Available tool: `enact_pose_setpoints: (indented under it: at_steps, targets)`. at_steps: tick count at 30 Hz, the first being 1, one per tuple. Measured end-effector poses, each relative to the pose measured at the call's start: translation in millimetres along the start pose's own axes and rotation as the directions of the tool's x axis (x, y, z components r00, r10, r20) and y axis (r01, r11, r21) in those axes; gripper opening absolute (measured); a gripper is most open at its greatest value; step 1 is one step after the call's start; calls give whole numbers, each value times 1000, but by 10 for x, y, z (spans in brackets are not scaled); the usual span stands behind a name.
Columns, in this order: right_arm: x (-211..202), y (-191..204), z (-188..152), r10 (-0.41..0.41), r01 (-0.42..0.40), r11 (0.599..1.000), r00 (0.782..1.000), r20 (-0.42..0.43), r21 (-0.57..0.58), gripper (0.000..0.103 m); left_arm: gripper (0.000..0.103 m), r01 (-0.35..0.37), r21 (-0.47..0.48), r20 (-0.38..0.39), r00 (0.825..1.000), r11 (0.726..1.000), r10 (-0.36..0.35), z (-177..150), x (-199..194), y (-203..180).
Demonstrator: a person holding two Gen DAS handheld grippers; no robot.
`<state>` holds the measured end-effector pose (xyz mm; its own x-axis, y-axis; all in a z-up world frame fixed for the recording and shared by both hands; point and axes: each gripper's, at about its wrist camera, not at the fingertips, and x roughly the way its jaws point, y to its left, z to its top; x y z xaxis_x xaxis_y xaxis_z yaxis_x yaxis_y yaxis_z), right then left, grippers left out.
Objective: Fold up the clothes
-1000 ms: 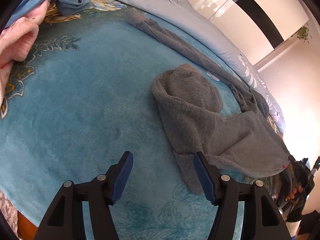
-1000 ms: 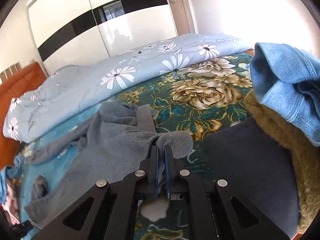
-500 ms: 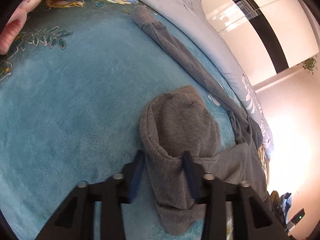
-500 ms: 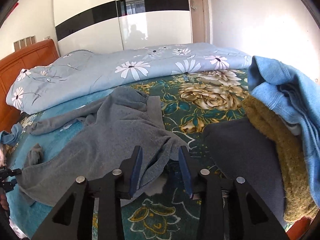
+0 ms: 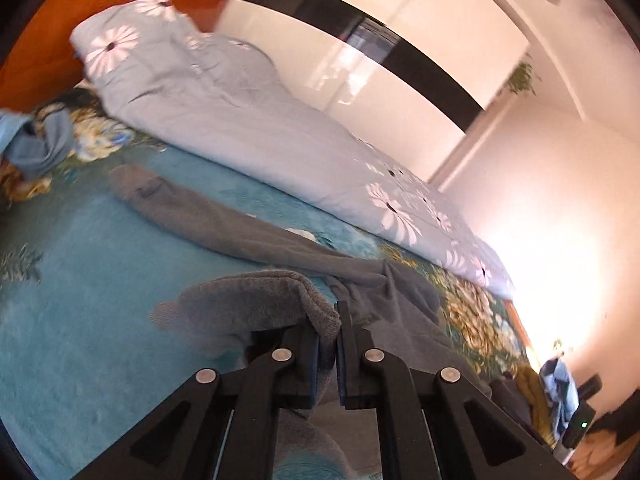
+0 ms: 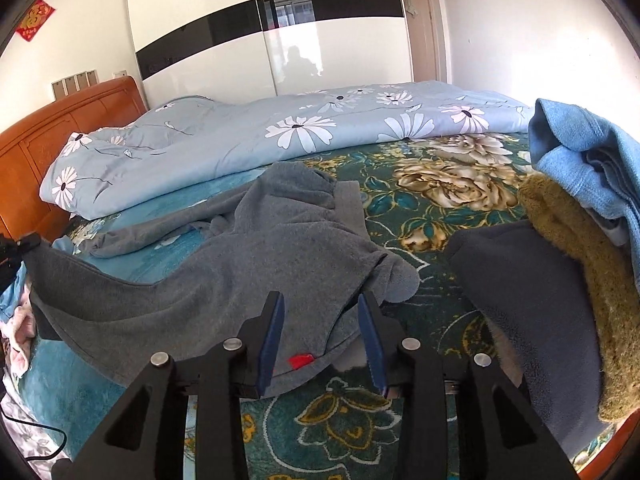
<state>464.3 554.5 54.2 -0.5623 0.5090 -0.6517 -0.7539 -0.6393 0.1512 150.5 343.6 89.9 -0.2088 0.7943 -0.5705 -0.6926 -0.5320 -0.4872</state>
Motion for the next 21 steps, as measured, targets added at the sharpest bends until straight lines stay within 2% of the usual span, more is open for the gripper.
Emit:
enact_pose_setpoints:
  at_steps: [2, 5, 8, 11, 13, 15, 16, 18, 19, 21]
  targets:
    - [21, -13, -38, 1, -1, 1000, 1000, -13, 5, 40, 7, 27, 26, -108, 994, 999, -24, -229, 358, -181]
    - [47, -63, -106, -1, 2, 1000, 999, -42, 15, 40, 7, 44, 12, -273, 961, 999, -39, -682, 832, -267]
    - [58, -105, -142, -12, 13, 1000, 998, -58, 21, 40, 8, 31, 28, -354, 935, 999, -19, -999, 963, -394]
    - [70, -125, -152, -16, 18, 999, 998, -63, 28, 40, 10, 47, 59, -367, 930, 997, -22, -1079, 900, -441]
    - [96, -113, -159, -12, 14, 999, 998, -69, 31, 40, 22, 96, 48, -350, 934, 994, -73, -1026, 742, -407]
    - [117, -91, -169, -9, 11, 999, 997, -71, 32, 40, 39, 160, 25, -311, 939, 987, -145, -934, 511, -336]
    - [126, -82, -176, -8, 10, 999, 997, -71, 33, 40, 44, 163, 28, -266, 952, 986, -150, -845, 394, -280]
    - [148, -76, -195, -3, 6, 999, 997, -73, 43, 40, 66, 92, 34, -191, 978, 995, -84, -655, 279, -151]
    - [167, -73, -206, 1, 3, 999, 997, -78, 52, 40, 67, 54, 30, -167, 985, 998, -48, -568, 262, -86]
    - [205, -68, -228, 8, -2, 998, 996, -88, 68, 40, 67, 40, -3, -196, 980, 999, -40, -438, 386, 36]
